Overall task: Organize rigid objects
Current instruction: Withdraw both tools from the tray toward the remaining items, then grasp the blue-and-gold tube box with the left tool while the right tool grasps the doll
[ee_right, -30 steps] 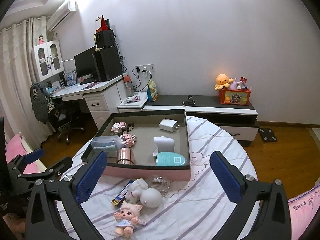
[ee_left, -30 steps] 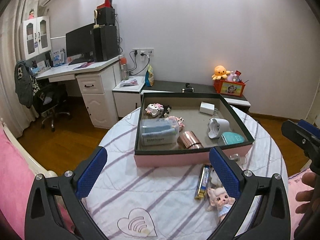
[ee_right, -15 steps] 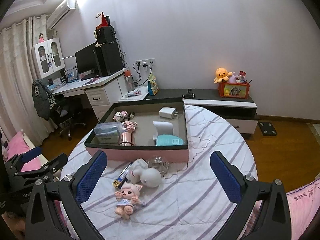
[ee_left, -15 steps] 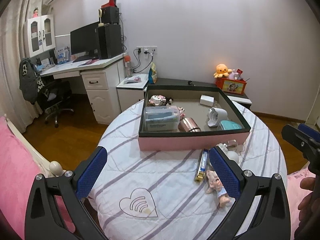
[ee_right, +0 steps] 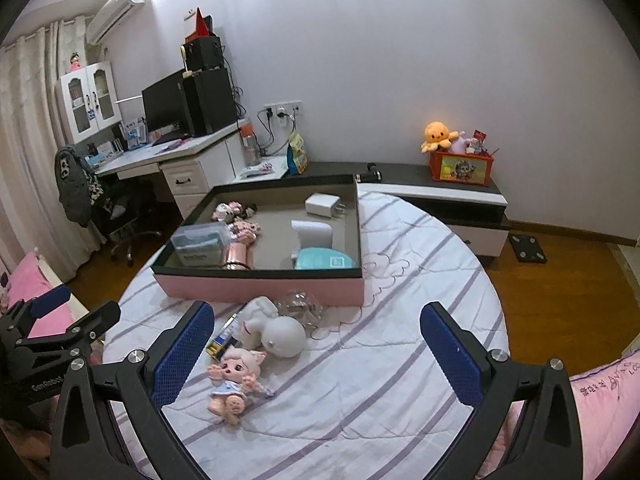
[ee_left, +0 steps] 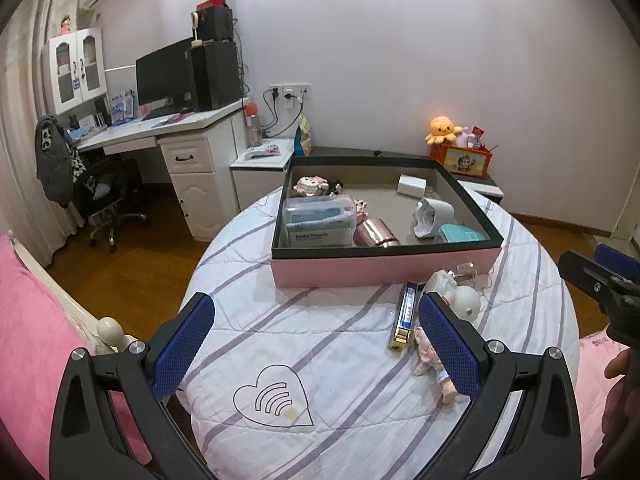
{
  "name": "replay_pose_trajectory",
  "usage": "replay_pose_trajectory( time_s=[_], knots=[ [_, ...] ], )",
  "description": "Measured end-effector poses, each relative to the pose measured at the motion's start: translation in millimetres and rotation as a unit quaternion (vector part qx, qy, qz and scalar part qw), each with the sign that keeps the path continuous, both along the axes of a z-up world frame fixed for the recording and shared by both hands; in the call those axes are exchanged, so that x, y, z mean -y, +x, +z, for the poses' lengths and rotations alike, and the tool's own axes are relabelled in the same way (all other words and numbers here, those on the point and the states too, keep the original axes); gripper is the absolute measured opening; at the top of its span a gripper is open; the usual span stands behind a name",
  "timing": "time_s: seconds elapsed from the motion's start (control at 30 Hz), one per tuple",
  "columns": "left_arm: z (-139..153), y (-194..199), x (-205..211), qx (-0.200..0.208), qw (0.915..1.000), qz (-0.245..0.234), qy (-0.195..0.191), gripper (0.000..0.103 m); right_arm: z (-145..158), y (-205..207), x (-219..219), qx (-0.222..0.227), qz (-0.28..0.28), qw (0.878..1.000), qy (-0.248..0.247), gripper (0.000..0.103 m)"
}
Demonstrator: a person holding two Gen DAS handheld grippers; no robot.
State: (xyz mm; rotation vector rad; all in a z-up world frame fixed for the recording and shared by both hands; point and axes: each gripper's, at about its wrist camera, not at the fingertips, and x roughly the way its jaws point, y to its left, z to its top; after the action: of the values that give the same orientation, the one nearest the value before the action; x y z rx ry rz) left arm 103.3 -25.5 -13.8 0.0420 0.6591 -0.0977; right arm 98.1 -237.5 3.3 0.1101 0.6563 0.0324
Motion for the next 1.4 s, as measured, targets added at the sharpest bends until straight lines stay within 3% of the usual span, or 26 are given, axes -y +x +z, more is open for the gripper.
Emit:
replay_pose_trajectory(
  time_s=[0.27, 0.37, 0.47, 0.67, 1.03, 1.4],
  knots=[
    [-5, 6, 4, 0.005, 0.9999, -0.008, 0.007, 0.103, -5, 4, -3, -0.008, 0.004, 1.0, -0.014, 0.103],
    [-24, 19, 13, -0.021, 0.9992, -0.019, 0.028, 0.103, -19, 12, -8, -0.036, 0.018, 0.999, -0.021, 0.103],
    [-44, 30, 21, -0.057, 0.997, -0.045, 0.026, 0.103, -38, 19, -10, -0.068, 0.028, 0.997, -0.019, 0.103],
    [-69, 50, 32, -0.087, 0.9931, -0.073, 0.03, 0.103, -56, 19, -14, -0.097, 0.063, 0.993, -0.001, 0.103],
    [-86, 75, 21, -0.124, 0.9874, -0.098, 0.009, 0.1, -82, 9, -55, -0.131, 0.141, 0.981, -0.012, 0.103],
    [-93, 78, 23, -0.139, 0.9849, -0.103, 0.0, 0.1, -116, 37, -69, -0.136, 0.143, 0.98, -0.024, 0.068]
  ],
)
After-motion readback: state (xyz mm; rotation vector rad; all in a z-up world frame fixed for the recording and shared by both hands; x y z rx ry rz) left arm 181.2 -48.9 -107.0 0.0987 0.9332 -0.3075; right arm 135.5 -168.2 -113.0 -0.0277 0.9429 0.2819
